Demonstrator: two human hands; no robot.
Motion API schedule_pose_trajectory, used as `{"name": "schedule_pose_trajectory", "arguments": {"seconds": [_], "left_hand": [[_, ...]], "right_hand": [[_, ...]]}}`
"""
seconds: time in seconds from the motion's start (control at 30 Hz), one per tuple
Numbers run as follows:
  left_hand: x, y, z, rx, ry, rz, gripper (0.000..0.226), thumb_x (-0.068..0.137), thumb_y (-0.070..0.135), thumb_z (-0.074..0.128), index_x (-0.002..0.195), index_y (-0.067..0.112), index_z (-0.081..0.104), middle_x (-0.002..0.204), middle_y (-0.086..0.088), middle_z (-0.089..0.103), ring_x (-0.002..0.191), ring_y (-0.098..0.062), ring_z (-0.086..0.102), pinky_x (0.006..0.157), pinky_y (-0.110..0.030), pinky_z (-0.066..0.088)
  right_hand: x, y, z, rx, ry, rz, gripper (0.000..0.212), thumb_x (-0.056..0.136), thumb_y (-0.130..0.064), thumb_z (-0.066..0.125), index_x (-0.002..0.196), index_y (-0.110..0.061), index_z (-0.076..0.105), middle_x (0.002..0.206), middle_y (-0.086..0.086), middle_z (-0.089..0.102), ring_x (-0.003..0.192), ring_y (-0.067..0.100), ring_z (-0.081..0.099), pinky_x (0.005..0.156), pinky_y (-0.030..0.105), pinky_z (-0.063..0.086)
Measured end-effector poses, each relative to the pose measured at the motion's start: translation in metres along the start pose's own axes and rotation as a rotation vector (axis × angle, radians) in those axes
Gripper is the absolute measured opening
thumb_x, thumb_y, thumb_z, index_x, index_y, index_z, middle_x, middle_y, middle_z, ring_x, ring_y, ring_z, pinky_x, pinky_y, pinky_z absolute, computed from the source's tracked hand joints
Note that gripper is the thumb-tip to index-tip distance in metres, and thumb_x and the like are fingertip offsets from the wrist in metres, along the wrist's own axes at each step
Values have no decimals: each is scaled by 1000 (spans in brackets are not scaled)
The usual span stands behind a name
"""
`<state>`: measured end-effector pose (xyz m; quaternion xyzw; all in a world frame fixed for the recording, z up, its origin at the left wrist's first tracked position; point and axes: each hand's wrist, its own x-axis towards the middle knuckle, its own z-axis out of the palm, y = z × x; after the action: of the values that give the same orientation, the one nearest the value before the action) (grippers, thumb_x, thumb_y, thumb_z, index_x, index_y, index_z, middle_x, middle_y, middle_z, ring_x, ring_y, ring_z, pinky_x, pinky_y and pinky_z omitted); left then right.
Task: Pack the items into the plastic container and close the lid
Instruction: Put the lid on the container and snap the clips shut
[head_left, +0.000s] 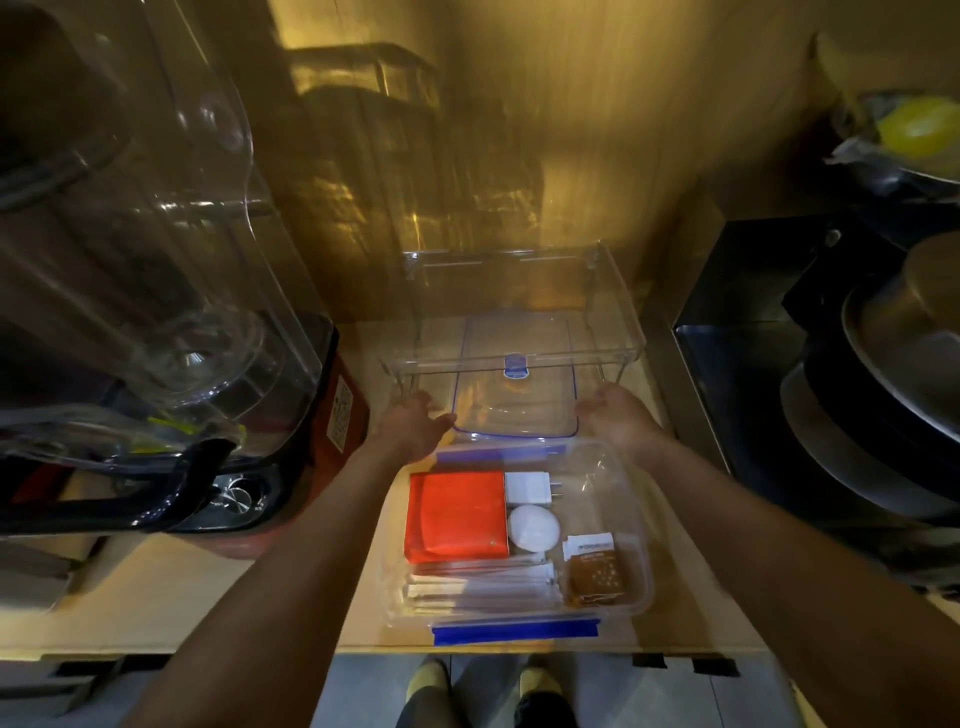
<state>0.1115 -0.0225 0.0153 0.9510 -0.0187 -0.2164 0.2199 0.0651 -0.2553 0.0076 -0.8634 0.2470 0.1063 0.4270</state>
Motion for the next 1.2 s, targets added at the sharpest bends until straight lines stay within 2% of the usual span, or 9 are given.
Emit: {"name": "schedule_pose_trajectory", "arguments": {"seconds": [0.13,0.27,0.33,0.5,0.63,0.73,0.83,1.0,1.2], "left_hand": [[15,-3,-5,-14,-164,-147,54,97,34,44,136,-2,38,144,-23,42,131,-35,42,106,-40,35],[14,3,-4,66,-280,-92,43,101,27,33,133,0,45,145,-22,41,132,-32,41,106,-34,33],[18,7,-2,-9,-266,-118,40,101,23,33,131,0,47,141,-22,46,129,-32,44,104,-33,35],[28,9,1,-433,-191,-198,17,95,12,45,83,5,55,78,-8,57,67,-17,54,64,-30,45],[34,4,-3,-717,-143,-232,22,92,6,50,72,11,56,68,-5,52,54,-9,49,52,-22,36],[30,4,-11,-913,-200,-261,23,90,4,51,71,14,58,58,-3,51,48,-8,46,48,-19,37],[23,5,-18,-1034,-295,-324,22,89,10,53,68,15,57,41,3,54,39,-7,53,47,-19,42],[14,10,-23,-1156,-476,-355,18,85,18,50,69,14,53,61,-2,49,58,-14,48,59,-27,41],[10,14,-17,-1110,-472,-358,16,84,20,50,72,12,57,70,-4,55,64,-16,53,61,-27,45]], "right_hand": [[2,-3,-1,114,-174,86,31,88,-20,59,106,5,60,99,19,61,88,28,58,73,31,43],[3,-7,1,169,-191,147,18,89,-19,59,83,-2,60,76,11,57,65,20,55,57,28,43],[7,-4,4,243,-149,160,23,87,-16,61,94,7,63,76,15,59,68,23,55,61,28,42],[6,-7,9,311,-2,129,10,77,-1,64,74,-1,55,76,18,46,72,24,46,66,32,32],[7,-12,7,398,64,96,31,78,-1,63,60,-15,41,71,14,39,69,24,42,66,34,31],[7,-16,5,523,116,108,15,81,0,62,72,-8,53,63,12,48,61,23,48,60,32,43],[0,-20,1,803,119,188,4,84,2,62,82,-1,59,80,12,60,70,18,59,69,27,53],[-23,-21,-10,1108,70,218,8,83,8,57,86,4,64,84,15,68,69,17,68,57,22,57],[-40,-1,-31,1232,-19,124,27,87,12,44,112,18,52,102,28,57,81,26,57,83,36,49]]}}
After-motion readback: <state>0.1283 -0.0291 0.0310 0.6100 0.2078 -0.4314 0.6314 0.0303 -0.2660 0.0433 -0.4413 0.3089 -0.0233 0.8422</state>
